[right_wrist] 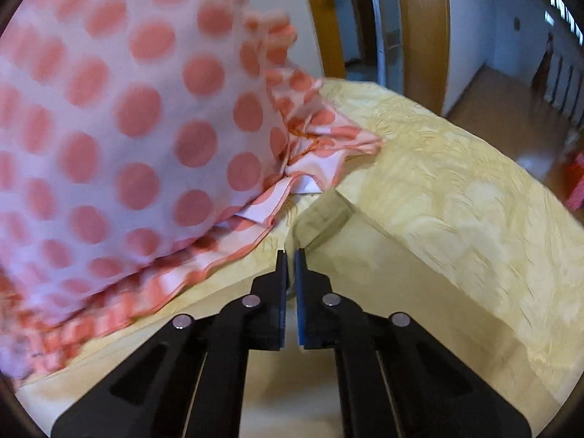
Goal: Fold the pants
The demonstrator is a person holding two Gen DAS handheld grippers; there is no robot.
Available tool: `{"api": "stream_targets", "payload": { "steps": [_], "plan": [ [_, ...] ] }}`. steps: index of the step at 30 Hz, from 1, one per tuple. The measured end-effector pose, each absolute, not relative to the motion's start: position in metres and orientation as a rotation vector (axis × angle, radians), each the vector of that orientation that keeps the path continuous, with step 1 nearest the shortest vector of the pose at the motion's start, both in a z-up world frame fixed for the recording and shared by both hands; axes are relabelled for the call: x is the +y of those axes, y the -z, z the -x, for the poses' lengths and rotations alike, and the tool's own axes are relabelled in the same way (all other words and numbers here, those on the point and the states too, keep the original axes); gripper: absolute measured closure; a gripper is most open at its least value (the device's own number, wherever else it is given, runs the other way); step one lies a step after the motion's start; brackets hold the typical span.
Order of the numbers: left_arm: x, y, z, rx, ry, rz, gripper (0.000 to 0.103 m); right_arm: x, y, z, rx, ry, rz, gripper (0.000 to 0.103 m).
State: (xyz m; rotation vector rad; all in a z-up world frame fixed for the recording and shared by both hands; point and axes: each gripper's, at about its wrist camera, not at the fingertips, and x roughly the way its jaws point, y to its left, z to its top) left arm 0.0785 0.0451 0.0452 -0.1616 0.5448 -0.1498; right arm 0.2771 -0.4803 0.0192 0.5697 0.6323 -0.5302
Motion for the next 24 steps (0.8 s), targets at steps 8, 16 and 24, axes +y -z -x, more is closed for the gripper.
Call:
{"api": "stream_targets", "payload": {
  "steps": [8,16,24],
  "plan": [
    [0.064,-0.056,-0.056,0.491,0.145,0.222,0.001,-0.431,-0.032,-0.092,0.405,0.292,-0.727,0.099],
    [0.080,-0.083,-0.061,0.434,0.149,0.258,0.001,-0.436,0.028,-0.056,0.500,0.203,-1.011,0.080],
    [0.114,-0.090,-0.116,0.541,0.137,0.382,0.001,-0.446,0.042,-0.075,0.487,0.201,-1.083,0.100]
  ]
}}
